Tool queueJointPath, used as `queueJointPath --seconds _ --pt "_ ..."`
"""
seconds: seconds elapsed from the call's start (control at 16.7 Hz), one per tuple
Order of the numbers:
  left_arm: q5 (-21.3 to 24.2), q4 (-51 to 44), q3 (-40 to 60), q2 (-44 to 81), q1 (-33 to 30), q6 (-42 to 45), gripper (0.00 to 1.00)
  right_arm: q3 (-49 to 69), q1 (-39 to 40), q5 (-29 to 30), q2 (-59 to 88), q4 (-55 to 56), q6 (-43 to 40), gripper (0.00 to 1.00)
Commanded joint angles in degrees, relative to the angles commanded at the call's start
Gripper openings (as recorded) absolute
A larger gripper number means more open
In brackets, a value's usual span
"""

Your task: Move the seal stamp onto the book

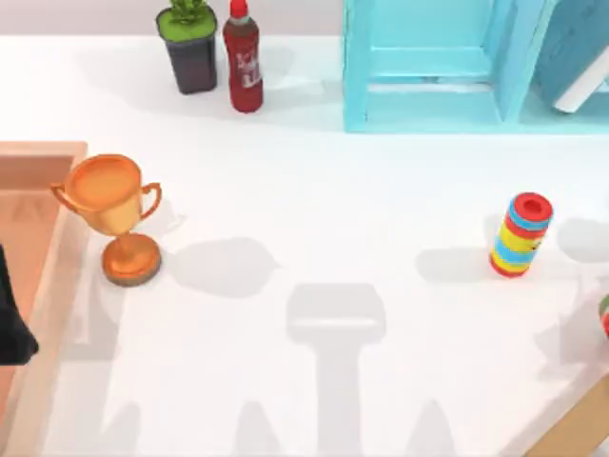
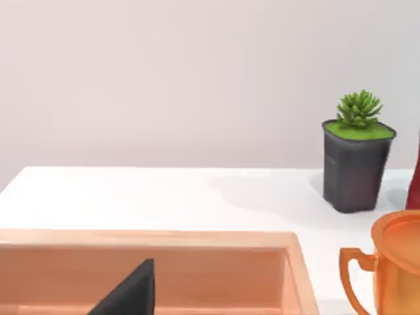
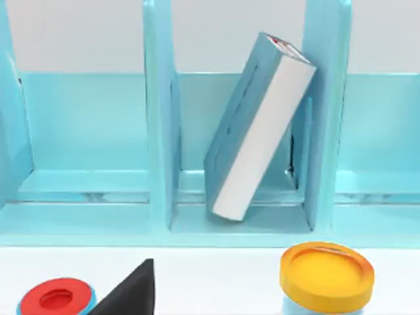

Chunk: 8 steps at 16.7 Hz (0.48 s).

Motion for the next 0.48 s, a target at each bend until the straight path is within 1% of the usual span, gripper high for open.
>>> queueJointPath --seconds 0.24,0.48 --pt "0.0 0.0 0.0 0.0 0.0 0.0 1.0 0.9 -0.2 -0.2 1.8 1.1 0.5 1.0" --pt "0.0 0.0 0.0 0.0 0.0 0.0 1.0 6.3 -1.0 -1.3 12.6 7.4 2.9 1.0"
